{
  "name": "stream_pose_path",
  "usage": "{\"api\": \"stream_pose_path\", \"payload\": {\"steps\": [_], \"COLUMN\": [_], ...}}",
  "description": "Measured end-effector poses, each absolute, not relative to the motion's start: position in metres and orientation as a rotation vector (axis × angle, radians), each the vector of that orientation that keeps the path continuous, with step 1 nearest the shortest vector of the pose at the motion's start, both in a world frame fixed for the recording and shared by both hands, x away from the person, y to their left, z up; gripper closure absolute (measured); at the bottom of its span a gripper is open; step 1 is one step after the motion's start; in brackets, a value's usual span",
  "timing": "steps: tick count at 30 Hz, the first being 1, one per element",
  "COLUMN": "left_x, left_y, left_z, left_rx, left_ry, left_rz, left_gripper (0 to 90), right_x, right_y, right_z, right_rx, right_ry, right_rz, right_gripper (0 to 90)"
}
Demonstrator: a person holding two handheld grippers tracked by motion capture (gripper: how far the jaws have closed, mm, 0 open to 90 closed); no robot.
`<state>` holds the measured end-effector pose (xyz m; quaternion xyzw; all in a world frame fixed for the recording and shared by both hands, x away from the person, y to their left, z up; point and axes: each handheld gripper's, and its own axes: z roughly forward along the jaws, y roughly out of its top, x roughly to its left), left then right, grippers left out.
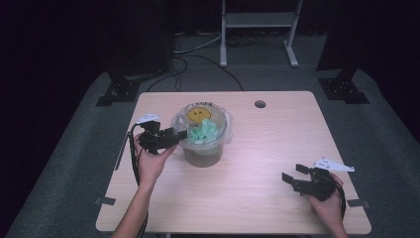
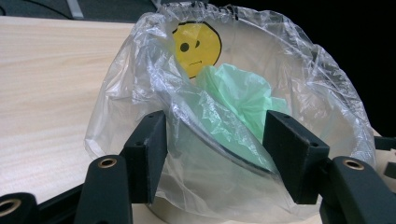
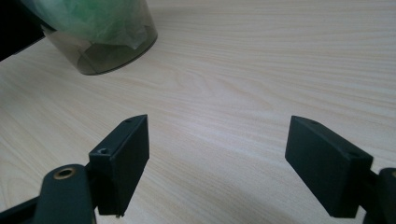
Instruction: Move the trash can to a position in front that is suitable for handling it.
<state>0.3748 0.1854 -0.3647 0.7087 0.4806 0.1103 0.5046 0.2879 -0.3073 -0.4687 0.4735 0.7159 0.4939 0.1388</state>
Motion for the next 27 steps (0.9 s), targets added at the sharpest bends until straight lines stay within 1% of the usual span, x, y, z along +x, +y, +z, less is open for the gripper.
{"api": "stream_pose_path", "payload": {"steps": [9,11,13,16,18,21,22,23,24,25,26,27], "left_x": [0.362,0.362,0.362,0.367,0.369,0.377,0.379,0.382,0.387,0.387,0.388,0.390], "left_y": [0.184,0.184,0.187,0.190,0.191,0.192,0.192,0.192,0.192,0.192,0.192,0.192], "left_z": [-0.363,-0.363,-0.360,-0.359,-0.358,-0.358,-0.358,-0.358,-0.359,-0.359,-0.359,-0.360], "left_rx": [1.734,1.727,1.690,1.654,1.650,1.642,1.652,1.653,1.659,1.659,1.661,1.669], "left_ry": [1.143,1.138,1.154,1.172,1.178,1.194,1.196,1.200,1.207,1.207,1.211,1.212], "left_rz": [0.235,0.230,0.250,0.248,0.249,0.247,0.246,0.240,0.240,0.240,0.242,0.251], "left_gripper": [38.3,35.5,27.8,24.4,24.4,24.7,30.4,30.4,35.7,38.2,38.2,40.8], "right_x": [0.288,0.288,0.288,0.288,0.287,0.287,0.287,0.287,0.288,0.288,0.288,0.288], "right_y": [-0.306,-0.306,-0.306,-0.306,-0.306,-0.306,-0.306,-0.306,-0.306,-0.306,-0.306,-0.306], "right_z": [-0.469,-0.469,-0.469,-0.469,-0.469,-0.469,-0.469,-0.469,-0.469,-0.469,-0.469,-0.469], "right_rx": [1.365,1.365,1.367,1.369,1.367,1.363,1.359,1.359,1.363,1.363,1.363,1.363], "right_ry": [2.073,2.075,2.073,2.071,2.073,2.074,2.074,2.074,2.072,2.072,2.073,2.073], "right_rz": [1.424,1.421,1.424,1.425,1.424,1.425,1.424,1.424,1.427,1.427,1.427,1.427], "right_gripper": [20.9,20.9,20.9,20.9,20.9,20.9,20.9,20.9,20.9,20.9,20.9,21.0]}}
